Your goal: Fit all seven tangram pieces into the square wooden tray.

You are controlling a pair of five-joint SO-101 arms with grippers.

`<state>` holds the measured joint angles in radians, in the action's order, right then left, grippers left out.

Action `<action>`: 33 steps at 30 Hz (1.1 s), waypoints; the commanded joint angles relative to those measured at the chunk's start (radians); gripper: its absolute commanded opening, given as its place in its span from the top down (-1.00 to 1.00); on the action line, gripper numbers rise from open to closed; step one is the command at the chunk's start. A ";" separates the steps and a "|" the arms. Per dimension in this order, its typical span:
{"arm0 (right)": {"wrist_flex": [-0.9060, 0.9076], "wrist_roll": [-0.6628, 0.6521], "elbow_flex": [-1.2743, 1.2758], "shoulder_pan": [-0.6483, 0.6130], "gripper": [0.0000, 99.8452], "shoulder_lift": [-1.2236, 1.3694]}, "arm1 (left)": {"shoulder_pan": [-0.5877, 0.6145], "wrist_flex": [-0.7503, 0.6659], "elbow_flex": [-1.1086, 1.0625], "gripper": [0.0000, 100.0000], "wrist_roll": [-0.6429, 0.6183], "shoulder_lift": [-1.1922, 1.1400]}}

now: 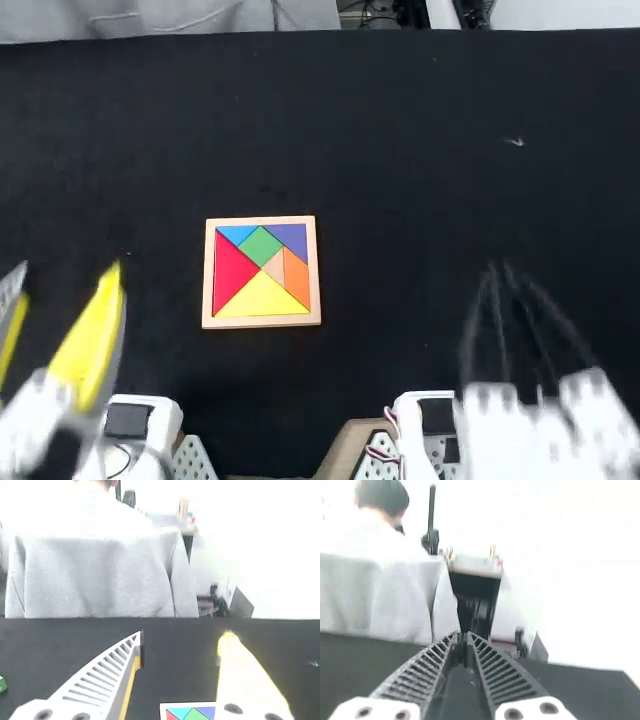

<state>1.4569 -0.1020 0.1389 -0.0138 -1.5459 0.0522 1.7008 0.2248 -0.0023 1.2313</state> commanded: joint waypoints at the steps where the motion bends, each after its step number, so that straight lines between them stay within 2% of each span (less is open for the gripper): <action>1: 0.031 0.006 -0.030 -0.011 0.98 -0.142 | -0.013 0.009 -0.165 0.54 0.011 0.247; 7: 0.084 0.014 0.031 -0.015 0.98 -0.297 | -0.012 0.003 -0.453 0.54 0.049 0.595; 11: 0.104 0.014 0.163 -0.015 0.98 -0.348 | 0.061 0.040 -0.588 0.55 0.172 0.588; 15: 0.114 0.014 0.292 -0.017 0.98 -0.351 | 0.171 0.000 -0.711 0.55 0.161 0.594; 19: -0.005 0.014 0.394 -0.017 0.98 -0.351 | 0.226 -0.212 -0.920 0.55 0.150 0.594; 26: -0.244 0.005 0.641 -0.012 0.98 -0.349 | 0.223 -0.623 -1.380 0.55 0.153 0.594; 29: -0.394 0.005 0.789 -0.012 0.98 -0.349 | 0.223 -0.855 -1.609 0.55 0.150 0.594; 33: -0.611 0.005 1.024 -0.015 0.98 -0.349 | 0.214 -1.074 -1.857 0.55 0.150 0.594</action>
<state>1.0073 -0.0944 1.0211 -0.0169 -1.8082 0.2670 0.8600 -1.4170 0.1588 1.8174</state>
